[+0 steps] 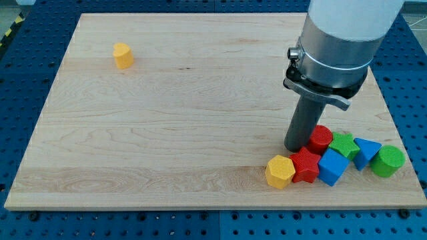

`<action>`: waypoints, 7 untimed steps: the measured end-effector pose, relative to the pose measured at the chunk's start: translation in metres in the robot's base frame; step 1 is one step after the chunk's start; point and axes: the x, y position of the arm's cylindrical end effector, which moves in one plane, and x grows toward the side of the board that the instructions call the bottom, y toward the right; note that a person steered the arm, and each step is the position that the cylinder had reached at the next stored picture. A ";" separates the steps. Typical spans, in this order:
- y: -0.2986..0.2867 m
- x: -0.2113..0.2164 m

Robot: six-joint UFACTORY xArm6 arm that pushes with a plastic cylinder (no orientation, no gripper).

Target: Move your arm to the top left

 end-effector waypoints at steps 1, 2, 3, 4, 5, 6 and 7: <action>-0.012 -0.039; -0.036 -0.107; -0.054 -0.163; -0.083 -0.218; -0.128 -0.255; -0.184 -0.278; -0.241 -0.294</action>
